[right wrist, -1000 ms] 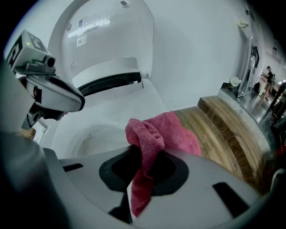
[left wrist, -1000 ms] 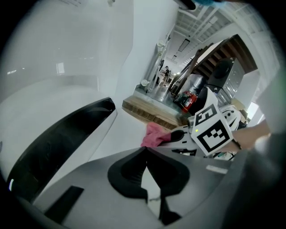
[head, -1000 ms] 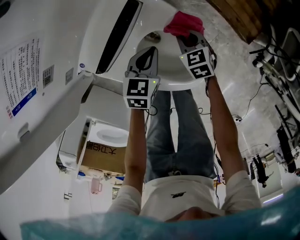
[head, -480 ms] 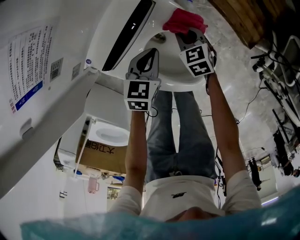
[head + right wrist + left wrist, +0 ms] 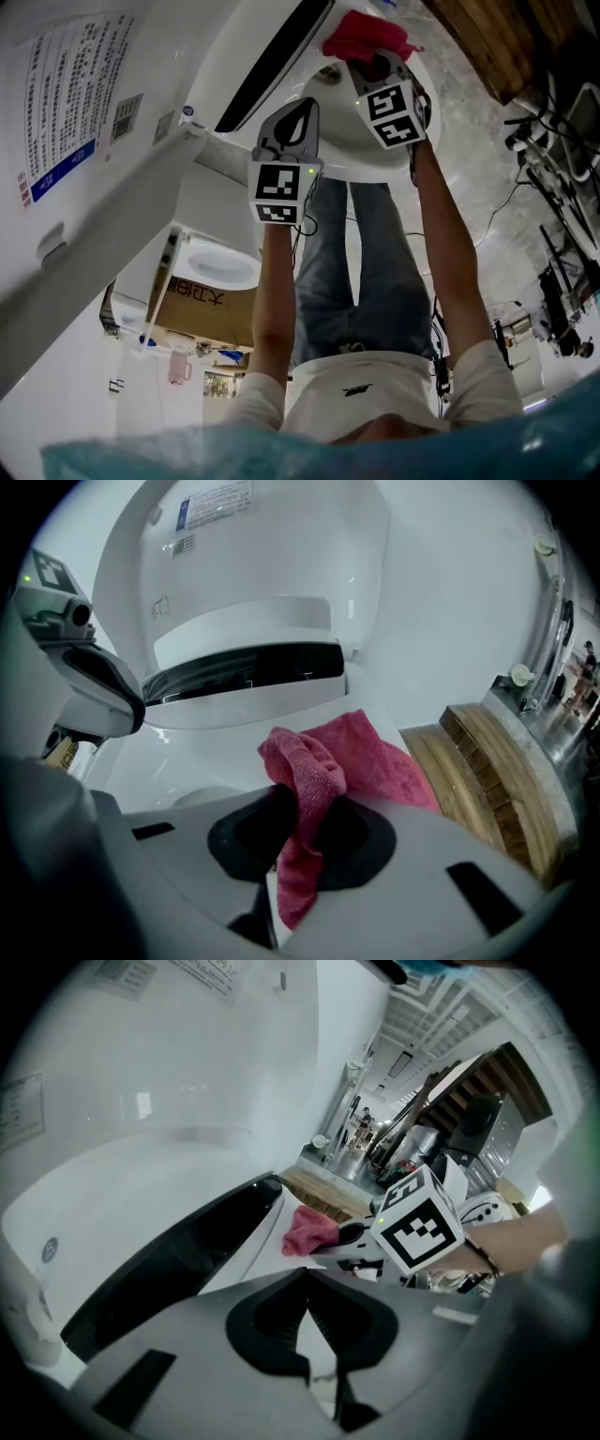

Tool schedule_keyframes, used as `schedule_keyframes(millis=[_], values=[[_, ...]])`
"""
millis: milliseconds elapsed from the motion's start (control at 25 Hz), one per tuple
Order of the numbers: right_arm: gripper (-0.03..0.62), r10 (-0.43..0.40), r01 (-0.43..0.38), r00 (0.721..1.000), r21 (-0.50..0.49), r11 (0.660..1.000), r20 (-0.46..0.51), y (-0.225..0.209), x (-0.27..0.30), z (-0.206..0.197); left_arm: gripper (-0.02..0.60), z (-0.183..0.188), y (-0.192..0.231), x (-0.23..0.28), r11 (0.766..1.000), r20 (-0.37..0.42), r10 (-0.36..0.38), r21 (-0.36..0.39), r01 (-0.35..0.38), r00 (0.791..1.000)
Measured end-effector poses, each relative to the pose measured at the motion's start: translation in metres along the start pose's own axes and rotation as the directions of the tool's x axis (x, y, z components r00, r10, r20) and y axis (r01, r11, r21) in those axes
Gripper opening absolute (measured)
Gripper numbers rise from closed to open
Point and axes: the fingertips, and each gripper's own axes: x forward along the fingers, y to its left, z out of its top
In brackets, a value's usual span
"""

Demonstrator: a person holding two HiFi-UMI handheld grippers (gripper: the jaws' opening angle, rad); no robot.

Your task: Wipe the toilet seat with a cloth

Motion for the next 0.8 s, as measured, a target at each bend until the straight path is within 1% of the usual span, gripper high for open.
schedule_keyframes(millis=[360, 600, 800], values=[[0.051, 0.011, -0.012, 1.000, -0.047, 0.999, -0.022, 0.022, 0.008, 0.011, 0.006, -0.015, 0.017, -0.021, 0.999, -0.013, 0.025, -0.031, -0.026, 1.000], [0.051, 0.033, -0.035, 0.999, -0.081, 0.996, -0.032, 0.040, 0.013, 0.014, 0.006, -0.024, 0.024, -0.033, 0.998, 0.011, 0.046, -0.044, -0.045, 0.999], [0.051, 0.059, -0.062, 0.998, -0.111, 0.992, -0.036, 0.061, 0.017, 0.016, 0.006, -0.034, 0.025, -0.042, 0.997, 0.011, 0.054, -0.052, -0.053, 0.998]])
